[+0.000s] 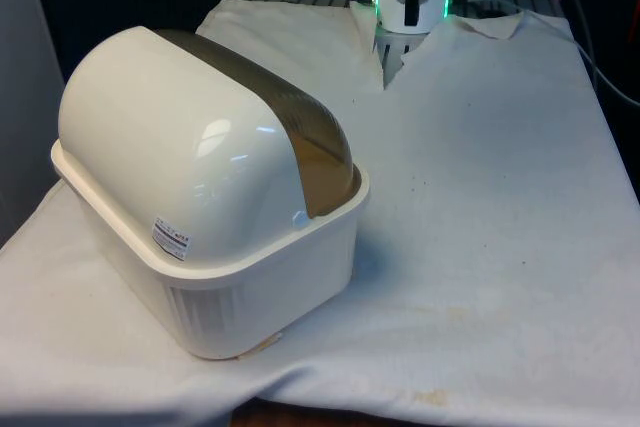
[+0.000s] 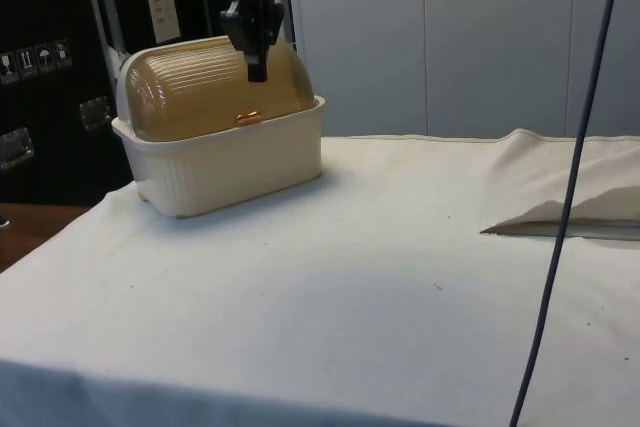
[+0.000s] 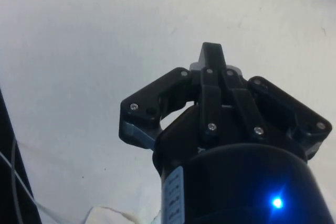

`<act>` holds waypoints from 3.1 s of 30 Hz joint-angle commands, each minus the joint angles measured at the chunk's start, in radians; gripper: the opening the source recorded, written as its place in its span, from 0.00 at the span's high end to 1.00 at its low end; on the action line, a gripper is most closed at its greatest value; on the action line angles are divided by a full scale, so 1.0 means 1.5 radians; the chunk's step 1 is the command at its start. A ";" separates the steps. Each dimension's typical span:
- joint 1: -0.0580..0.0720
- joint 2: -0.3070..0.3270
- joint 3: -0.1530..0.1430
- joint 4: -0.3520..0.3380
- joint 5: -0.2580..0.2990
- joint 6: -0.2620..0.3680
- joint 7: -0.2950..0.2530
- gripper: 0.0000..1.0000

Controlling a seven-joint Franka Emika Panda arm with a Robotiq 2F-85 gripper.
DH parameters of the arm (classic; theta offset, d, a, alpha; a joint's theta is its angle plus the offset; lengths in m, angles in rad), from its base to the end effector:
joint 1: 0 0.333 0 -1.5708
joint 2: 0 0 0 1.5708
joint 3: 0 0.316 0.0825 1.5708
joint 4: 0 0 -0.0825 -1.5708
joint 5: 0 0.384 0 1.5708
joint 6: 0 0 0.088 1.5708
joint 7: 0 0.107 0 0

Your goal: Open the lid, then close it.

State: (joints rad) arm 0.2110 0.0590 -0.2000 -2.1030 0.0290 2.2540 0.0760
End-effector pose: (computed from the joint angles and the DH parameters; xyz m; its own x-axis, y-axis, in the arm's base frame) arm 0.5631 0.0080 0.4002 0.9924 -0.0818 0.0918 -0.0804 -0.9966 -0.0194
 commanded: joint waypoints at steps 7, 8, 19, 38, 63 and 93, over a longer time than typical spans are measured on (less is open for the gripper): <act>-0.002 0.001 -0.001 -0.041 -0.005 0.074 0.016 1.00; -0.002 0.001 -0.001 -0.045 -0.005 0.081 0.017 1.00; -0.005 0.019 -0.001 -0.071 -0.001 0.151 0.043 1.00; -0.005 0.055 -0.002 -0.072 -0.003 0.204 0.109 1.00; -0.010 0.081 -0.006 -0.078 -0.007 0.245 0.178 1.00; -0.010 0.114 -0.023 -0.103 -0.021 0.361 0.239 1.00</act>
State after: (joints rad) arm 0.1860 0.2320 -0.2150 -2.2480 0.0290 2.7790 0.4040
